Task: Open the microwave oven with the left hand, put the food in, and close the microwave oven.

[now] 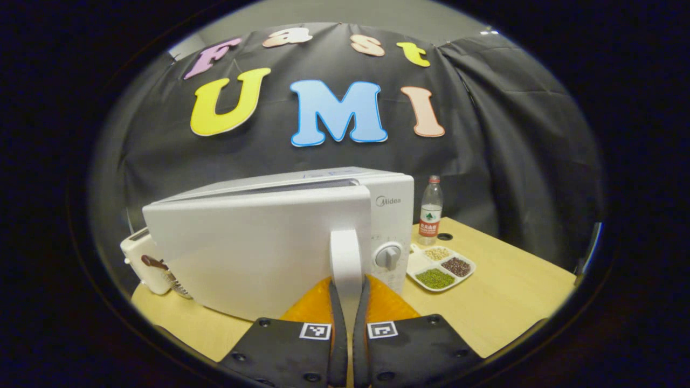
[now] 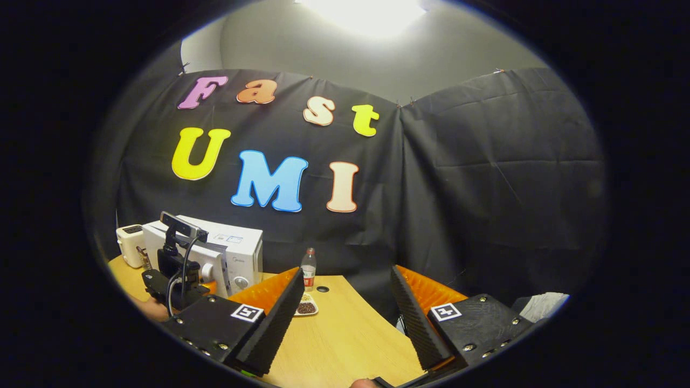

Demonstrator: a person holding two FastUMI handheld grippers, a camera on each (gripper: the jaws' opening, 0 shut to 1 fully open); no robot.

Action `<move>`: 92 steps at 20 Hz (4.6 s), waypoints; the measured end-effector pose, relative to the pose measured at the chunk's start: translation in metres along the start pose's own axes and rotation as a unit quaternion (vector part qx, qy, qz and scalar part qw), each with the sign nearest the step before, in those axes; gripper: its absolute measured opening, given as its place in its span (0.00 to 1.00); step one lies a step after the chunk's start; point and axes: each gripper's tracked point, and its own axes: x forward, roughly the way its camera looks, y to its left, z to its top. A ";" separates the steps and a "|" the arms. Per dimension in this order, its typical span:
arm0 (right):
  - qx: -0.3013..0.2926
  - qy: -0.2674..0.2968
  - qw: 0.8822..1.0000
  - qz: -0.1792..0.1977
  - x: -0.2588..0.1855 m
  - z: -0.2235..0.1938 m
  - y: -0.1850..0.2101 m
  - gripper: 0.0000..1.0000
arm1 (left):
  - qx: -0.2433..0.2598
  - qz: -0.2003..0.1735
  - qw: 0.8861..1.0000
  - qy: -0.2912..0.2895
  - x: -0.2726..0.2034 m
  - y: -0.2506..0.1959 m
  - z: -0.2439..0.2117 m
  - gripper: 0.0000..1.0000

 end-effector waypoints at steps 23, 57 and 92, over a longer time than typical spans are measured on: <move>0.061 -0.048 0.977 0.200 -0.049 0.020 0.058 0.97 | -0.043 0.136 0.989 0.024 -0.191 0.089 -0.055 0.10; 0.089 0.111 0.963 0.230 -0.071 -0.045 0.174 0.97 | -0.059 0.171 0.982 -0.050 -0.379 0.226 -0.011 0.96; 0.208 0.557 0.715 0.369 -0.120 -0.246 0.197 0.55 | -0.044 0.280 0.946 -0.157 -0.461 0.164 0.105 0.95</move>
